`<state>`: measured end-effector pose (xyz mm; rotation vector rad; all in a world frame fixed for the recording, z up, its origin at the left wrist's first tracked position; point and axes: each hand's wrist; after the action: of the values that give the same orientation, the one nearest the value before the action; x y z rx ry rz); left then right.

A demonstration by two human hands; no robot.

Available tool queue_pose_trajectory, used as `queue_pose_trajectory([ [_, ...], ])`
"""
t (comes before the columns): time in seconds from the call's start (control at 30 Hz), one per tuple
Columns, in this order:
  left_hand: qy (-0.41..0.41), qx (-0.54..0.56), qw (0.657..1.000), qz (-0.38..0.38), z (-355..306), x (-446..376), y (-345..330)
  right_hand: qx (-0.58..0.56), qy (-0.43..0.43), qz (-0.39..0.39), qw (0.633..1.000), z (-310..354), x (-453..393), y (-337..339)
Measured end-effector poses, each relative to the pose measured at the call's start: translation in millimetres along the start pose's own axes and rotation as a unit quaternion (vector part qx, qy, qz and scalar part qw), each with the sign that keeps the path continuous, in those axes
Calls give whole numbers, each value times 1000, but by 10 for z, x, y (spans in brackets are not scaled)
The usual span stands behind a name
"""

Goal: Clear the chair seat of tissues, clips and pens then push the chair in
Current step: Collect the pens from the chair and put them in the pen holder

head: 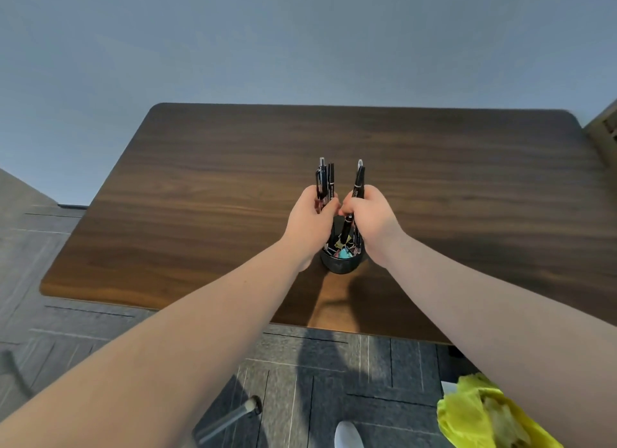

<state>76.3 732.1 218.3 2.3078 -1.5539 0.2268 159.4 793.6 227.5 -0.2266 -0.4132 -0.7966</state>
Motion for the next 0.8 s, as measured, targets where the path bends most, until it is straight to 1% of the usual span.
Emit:
queue_pose_trajectory([
  [0.3,21,21,1000,-7,122,-82,-188,21,11,0,1000,-166,-61,75],
  [0.47,27,-7,1000,-4,135,-65,-212,102,25,-4,994,-220,-66,117],
  [0.63,33,-13,999,5,155,-31,-203,174,39,-2,984,-204,12,115],
  [0.8,25,-41,999,24,102,55,-150,248,68,-12,966,-191,103,147],
])
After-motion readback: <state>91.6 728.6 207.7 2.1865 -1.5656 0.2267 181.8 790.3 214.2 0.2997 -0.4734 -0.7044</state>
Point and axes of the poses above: each hand's wrist, its own x-axis away from the middle knuckle, its own y-axis out of the back of the hand, z = x × y, and after that the axes turned 14 degrees about z, right-handed
